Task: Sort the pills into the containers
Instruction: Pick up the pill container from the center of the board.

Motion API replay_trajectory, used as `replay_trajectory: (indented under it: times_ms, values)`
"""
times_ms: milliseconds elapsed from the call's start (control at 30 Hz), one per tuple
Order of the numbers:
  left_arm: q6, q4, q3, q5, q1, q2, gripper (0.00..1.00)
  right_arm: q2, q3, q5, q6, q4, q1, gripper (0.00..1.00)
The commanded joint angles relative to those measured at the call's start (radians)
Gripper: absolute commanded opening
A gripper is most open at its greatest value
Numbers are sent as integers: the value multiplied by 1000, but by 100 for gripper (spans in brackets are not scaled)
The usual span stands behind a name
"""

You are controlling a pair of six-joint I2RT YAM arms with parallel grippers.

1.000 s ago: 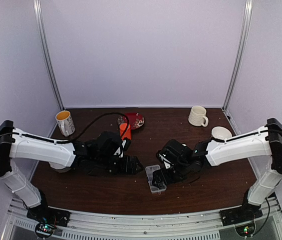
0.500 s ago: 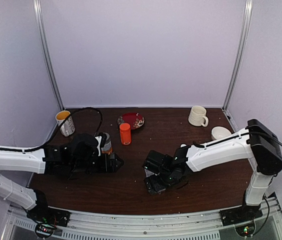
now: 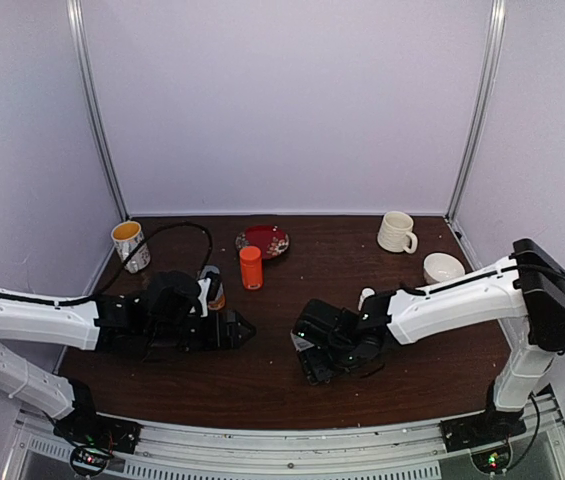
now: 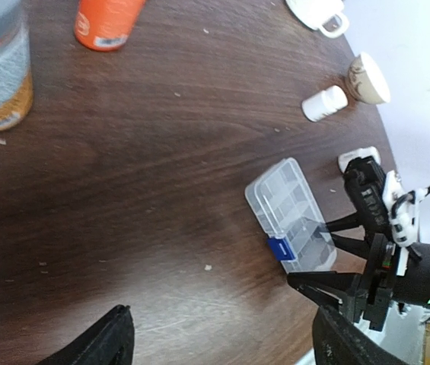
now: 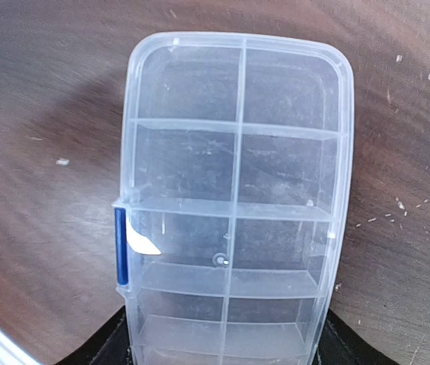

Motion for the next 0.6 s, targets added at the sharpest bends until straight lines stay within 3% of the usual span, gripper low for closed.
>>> replay_trajectory:
  times_ms: [0, 167, 500, 567]
  values:
    - [-69, 249, -30, 171, -2, 55, 84, -132, -73, -33, -10, 166, 8, 59]
    - [-109, 396, -23, 248, -2, 102, 83, -208, -132, -91, -21, 296, 10, 59]
    - [-132, 431, 40, 269, -2, 186, 78, -250, -141, -130, -75, 329, 23, 59]
    - [-138, 428, 51, 260, -2, 204, 71, -254, -142, -129, -80, 336, 30, 59]
